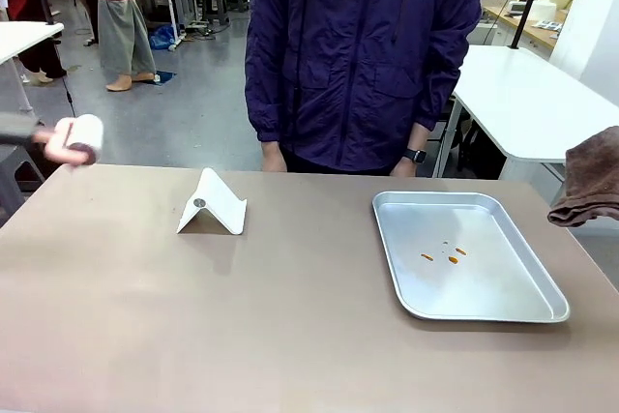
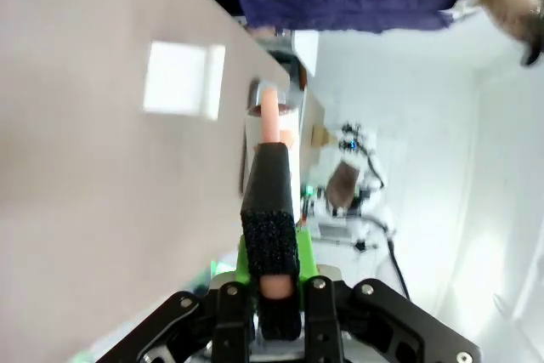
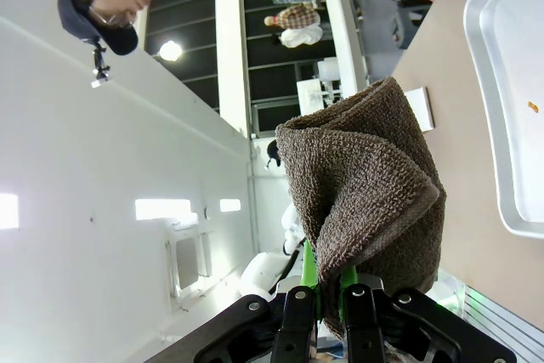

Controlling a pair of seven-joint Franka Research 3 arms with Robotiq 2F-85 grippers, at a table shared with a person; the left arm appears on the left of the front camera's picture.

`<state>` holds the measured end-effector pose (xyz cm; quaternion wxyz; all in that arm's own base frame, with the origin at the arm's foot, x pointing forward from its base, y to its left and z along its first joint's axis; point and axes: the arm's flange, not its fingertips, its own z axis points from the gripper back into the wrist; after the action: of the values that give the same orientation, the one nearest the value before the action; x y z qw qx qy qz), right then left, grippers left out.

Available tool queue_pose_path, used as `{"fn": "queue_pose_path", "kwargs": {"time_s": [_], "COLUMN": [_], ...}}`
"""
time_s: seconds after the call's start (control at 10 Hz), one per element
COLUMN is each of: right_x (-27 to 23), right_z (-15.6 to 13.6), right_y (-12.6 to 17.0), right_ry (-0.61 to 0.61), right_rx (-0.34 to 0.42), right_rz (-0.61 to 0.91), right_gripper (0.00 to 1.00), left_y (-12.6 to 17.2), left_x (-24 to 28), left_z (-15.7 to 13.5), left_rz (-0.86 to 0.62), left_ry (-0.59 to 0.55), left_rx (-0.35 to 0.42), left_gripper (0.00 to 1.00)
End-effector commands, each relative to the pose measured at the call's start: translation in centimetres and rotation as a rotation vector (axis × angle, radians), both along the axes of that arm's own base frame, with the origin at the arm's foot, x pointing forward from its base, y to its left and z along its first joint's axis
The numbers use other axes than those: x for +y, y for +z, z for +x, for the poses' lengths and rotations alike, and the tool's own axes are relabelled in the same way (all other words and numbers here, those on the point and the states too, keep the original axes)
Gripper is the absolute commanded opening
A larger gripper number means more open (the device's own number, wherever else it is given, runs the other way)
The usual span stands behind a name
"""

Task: Clean the surface of the table.
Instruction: If a person points to the right, clean the right side of the table with your right hand, and if they point to the left, clean the left side with your left hand.

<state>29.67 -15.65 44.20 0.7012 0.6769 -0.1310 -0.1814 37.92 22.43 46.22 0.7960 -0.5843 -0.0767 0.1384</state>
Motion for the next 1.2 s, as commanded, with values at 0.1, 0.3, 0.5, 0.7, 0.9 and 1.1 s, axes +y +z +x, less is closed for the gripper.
{"fn": "queue_pose_path", "kwargs": {"time_s": [0.1, 0.3, 0.5, 0.7, 0.9, 1.1], "right_x": [0.1, 0.1, 0.1, 0.1, 0.1, 0.1], "right_z": [0.0, 0.0, 0.0, 0.0, 0.0, 0.0], "right_y": [0.4, 0.4, 0.4, 0.4, 0.4, 0.4], "right_ry": [-0.001, -0.001, -0.001, -0.001, -0.001, -0.001], "right_rx": [-0.012, -0.012, -0.012, -0.012, -0.012, -0.012], "right_rz": [0.009, 0.009, 0.009, 0.009, 0.009, 0.009], "right_gripper": [0.00, 0.00, 0.00, 0.00, 0.00, 0.00], "left_y": [1.2, 0.2, 1.0, 1.0, 1.0, 1.0], "left_x": [4.3, 6.1, 5.0, 5.0, 5.0, 5.0], "left_z": [-9.0, -12.0, -12.7, -12.7, -12.7, -12.7], "left_rz": [-0.038, -0.079, -0.062, -0.062, -0.062, -0.062], "left_ry": [-0.212, -0.186, -0.185, -0.185, -0.185, -0.185], "left_rx": [-0.085, -0.104, -0.077, -0.077, -0.077, -0.077], "left_gripper": [0.22, 0.22, 0.22, 0.22, 0.22, 0.22]}}
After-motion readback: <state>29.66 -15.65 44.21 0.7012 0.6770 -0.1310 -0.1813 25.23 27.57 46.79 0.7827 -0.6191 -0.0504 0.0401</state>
